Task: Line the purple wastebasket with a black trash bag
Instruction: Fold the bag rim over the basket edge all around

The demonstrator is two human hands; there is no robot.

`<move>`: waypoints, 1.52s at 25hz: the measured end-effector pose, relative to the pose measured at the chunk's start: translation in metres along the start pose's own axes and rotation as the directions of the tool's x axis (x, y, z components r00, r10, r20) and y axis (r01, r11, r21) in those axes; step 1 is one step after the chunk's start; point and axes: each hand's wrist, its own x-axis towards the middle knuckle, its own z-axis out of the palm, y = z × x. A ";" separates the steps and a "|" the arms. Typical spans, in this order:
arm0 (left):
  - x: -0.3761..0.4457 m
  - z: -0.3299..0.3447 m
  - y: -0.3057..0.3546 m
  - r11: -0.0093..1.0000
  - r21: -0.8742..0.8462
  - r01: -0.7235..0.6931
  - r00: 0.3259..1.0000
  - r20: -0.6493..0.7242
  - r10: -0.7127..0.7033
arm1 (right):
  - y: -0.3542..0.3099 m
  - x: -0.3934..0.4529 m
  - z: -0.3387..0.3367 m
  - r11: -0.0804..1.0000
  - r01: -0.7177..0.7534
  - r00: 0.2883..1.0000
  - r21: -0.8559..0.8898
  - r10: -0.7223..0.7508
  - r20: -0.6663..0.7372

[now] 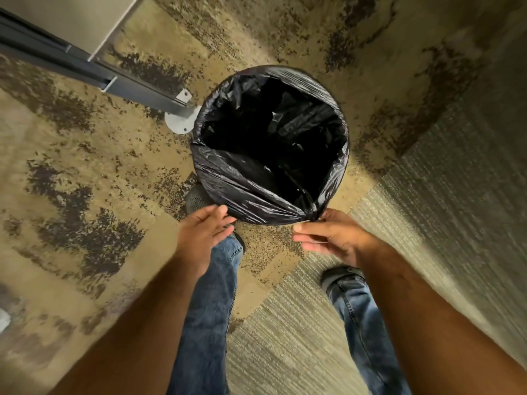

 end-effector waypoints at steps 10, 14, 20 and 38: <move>-0.011 0.014 0.002 0.967 0.216 -0.132 0.981 -0.112 0.159 | 0.022 -0.001 0.024 0.992 0.058 0.992 0.110 -0.044 -0.122; -0.006 0.008 -0.004 0.962 0.253 -0.106 0.983 -0.122 0.140 | 0.025 0.006 0.026 0.997 0.079 0.989 -0.001 -0.079 -0.127; 0.029 0.015 -0.024 0.894 0.448 -0.018 0.975 -0.190 0.114 | 0.036 0.032 0.035 0.986 0.085 0.954 -0.146 -0.122 -0.275; 0.035 0.045 0.119 0.770 0.582 -0.260 0.955 0.036 0.295 | -0.001 0.014 0.027 0.867 0.373 0.677 -0.331 -0.498 -0.542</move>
